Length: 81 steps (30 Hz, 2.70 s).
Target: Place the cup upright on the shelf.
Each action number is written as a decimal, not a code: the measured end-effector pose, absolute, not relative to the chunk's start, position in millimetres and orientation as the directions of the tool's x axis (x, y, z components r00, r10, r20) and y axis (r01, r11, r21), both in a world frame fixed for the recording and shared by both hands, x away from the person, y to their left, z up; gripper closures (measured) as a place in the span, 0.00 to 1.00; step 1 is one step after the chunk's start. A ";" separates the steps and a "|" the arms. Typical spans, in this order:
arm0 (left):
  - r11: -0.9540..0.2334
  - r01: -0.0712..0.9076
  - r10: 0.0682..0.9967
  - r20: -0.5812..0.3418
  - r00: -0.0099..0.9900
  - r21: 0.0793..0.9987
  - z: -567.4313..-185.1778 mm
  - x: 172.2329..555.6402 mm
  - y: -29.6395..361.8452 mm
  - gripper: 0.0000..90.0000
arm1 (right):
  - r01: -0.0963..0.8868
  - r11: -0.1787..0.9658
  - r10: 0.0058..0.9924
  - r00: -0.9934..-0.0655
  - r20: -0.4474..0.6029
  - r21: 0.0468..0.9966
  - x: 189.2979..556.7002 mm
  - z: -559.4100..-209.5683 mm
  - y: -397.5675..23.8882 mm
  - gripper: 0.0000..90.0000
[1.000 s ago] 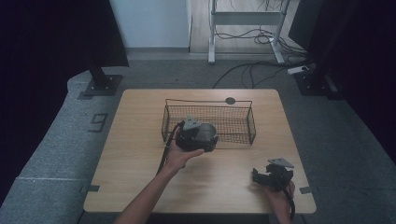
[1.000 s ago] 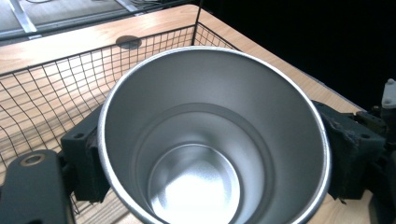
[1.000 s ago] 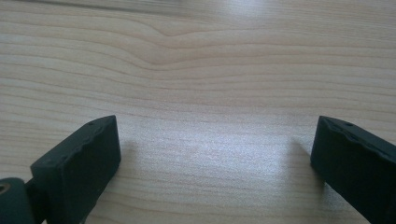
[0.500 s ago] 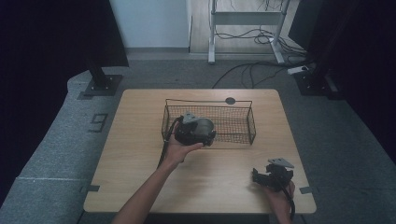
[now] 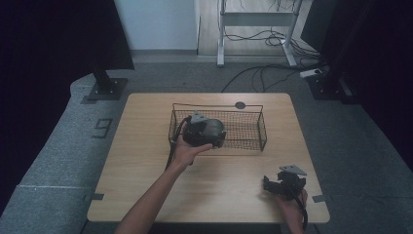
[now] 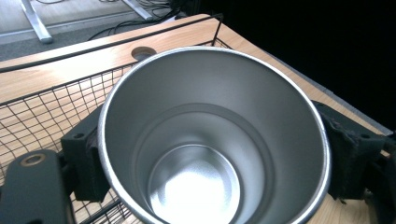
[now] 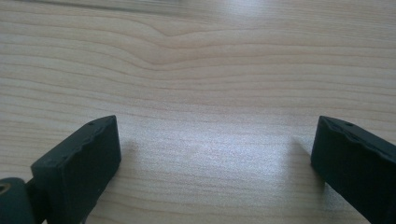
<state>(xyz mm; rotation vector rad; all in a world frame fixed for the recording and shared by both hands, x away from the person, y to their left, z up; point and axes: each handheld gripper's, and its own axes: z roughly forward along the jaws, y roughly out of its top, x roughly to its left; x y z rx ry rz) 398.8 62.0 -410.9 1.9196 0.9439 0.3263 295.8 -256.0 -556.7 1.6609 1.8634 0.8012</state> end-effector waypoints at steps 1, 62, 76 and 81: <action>-0.264 0.480 0.730 -0.152 0.666 0.837 -410.4 400.2 61.4 0.16 | 0.689 0.075 0.993 -0.118 0.009 0.720 295.8 -556.7 -256.0 0.02; -0.277 0.539 0.789 -0.131 0.600 0.796 -429.8 470.6 53.0 0.16 | 0.690 0.075 0.993 -0.118 0.010 0.720 295.7 -556.6 -256.0 0.02; -0.278 0.579 0.803 -0.145 0.578 0.767 -456.9 485.4 47.9 0.16 | 0.690 0.076 0.993 -0.119 0.009 0.720 295.7 -556.7 -256.0 0.02; -0.265 0.594 0.793 -0.178 0.582 0.760 -463.9 489.2 50.1 0.16 | 0.690 0.075 0.993 -0.118 0.010 0.720 295.7 -556.6 -256.0 0.02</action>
